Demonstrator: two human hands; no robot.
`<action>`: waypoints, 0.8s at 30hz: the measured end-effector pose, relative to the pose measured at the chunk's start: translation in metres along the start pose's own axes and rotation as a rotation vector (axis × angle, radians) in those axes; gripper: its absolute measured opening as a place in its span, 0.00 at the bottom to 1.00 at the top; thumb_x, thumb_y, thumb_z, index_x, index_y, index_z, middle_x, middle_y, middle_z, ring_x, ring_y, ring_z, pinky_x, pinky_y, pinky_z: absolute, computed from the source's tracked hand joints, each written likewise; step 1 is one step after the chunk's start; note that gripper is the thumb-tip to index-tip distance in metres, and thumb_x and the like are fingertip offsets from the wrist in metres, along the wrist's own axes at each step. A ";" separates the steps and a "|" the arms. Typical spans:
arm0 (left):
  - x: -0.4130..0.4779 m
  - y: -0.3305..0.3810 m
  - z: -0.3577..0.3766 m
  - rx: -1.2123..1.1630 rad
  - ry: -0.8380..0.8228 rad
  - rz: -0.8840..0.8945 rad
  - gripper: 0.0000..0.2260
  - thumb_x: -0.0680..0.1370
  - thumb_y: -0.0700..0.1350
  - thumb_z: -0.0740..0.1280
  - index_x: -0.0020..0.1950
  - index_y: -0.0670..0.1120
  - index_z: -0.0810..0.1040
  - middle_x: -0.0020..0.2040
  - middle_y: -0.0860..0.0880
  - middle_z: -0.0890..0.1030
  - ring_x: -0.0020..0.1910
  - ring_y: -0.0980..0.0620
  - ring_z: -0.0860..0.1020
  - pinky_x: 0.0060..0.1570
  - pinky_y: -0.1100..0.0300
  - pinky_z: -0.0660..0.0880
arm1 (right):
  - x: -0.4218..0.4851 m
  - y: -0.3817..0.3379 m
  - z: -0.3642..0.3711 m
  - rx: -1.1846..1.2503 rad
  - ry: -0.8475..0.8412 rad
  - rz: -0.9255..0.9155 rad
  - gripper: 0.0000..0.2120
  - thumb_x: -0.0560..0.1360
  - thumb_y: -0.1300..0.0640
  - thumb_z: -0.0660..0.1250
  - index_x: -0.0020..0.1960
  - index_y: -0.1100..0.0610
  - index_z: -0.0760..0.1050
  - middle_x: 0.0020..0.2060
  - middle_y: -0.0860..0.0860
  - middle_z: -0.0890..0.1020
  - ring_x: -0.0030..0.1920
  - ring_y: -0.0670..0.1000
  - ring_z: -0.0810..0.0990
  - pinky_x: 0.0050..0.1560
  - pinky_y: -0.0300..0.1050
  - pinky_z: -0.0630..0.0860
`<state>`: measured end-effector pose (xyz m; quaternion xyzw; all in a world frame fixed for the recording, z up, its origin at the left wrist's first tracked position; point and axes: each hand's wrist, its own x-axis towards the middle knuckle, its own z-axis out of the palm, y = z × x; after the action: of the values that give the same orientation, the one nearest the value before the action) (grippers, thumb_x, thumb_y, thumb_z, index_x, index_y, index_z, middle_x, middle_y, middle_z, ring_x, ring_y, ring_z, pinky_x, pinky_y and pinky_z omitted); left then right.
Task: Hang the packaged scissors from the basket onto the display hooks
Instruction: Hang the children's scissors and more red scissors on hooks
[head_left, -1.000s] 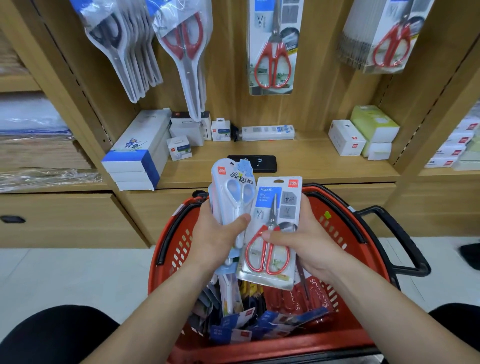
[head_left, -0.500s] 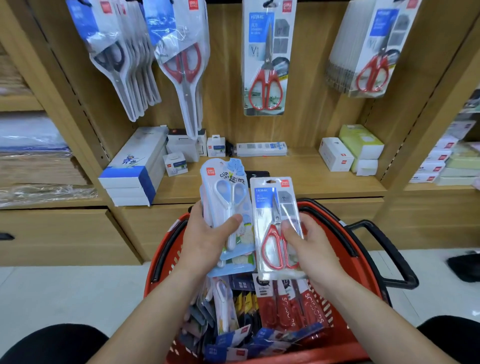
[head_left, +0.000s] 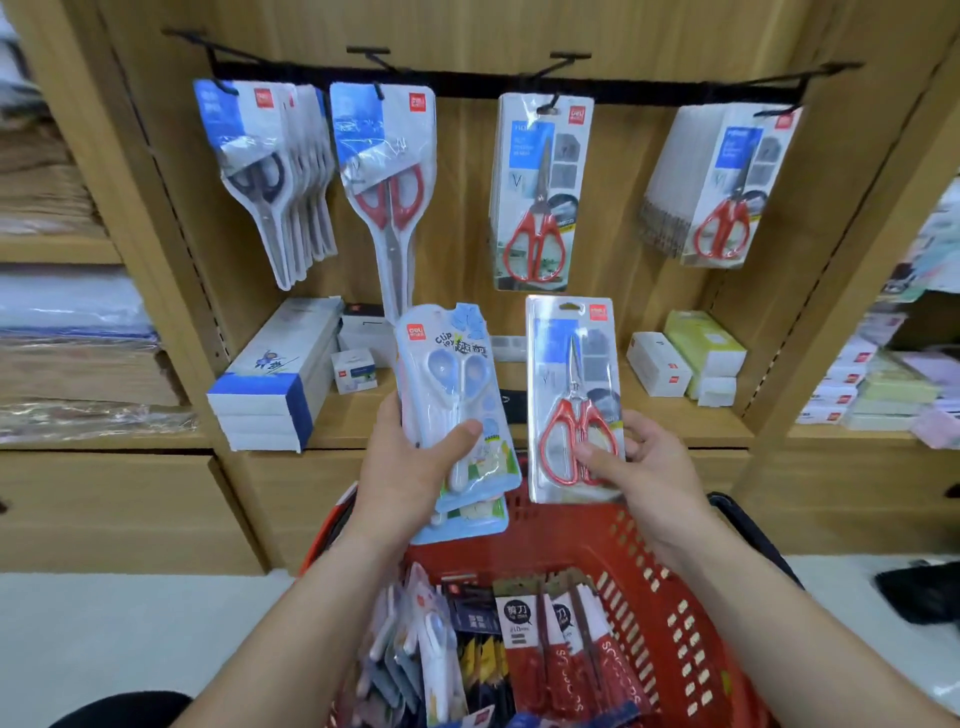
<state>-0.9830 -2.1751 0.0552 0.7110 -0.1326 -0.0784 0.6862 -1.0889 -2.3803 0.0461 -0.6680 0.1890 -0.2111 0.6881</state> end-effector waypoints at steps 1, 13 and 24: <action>0.004 0.009 -0.002 -0.002 -0.003 0.020 0.19 0.76 0.48 0.77 0.63 0.54 0.75 0.52 0.57 0.85 0.46 0.58 0.85 0.27 0.60 0.79 | 0.008 -0.008 0.001 0.002 0.008 -0.025 0.18 0.74 0.64 0.76 0.59 0.51 0.77 0.48 0.54 0.88 0.48 0.55 0.88 0.53 0.55 0.83; 0.069 0.053 -0.026 -0.041 -0.027 0.154 0.25 0.67 0.57 0.76 0.63 0.58 0.76 0.52 0.58 0.86 0.51 0.53 0.85 0.35 0.50 0.85 | 0.108 -0.094 0.035 -0.089 0.147 -0.266 0.17 0.78 0.61 0.73 0.62 0.46 0.75 0.50 0.47 0.88 0.50 0.45 0.87 0.49 0.44 0.83; 0.094 0.053 -0.026 -0.150 -0.011 0.143 0.19 0.75 0.49 0.77 0.63 0.57 0.77 0.50 0.52 0.86 0.47 0.50 0.85 0.26 0.61 0.72 | 0.158 -0.124 0.059 -0.071 0.194 -0.318 0.21 0.79 0.61 0.71 0.70 0.51 0.72 0.55 0.48 0.86 0.52 0.45 0.87 0.51 0.45 0.85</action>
<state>-0.8902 -2.1790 0.1158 0.6460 -0.1804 -0.0428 0.7404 -0.9295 -2.4189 0.1751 -0.6900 0.1536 -0.3737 0.6005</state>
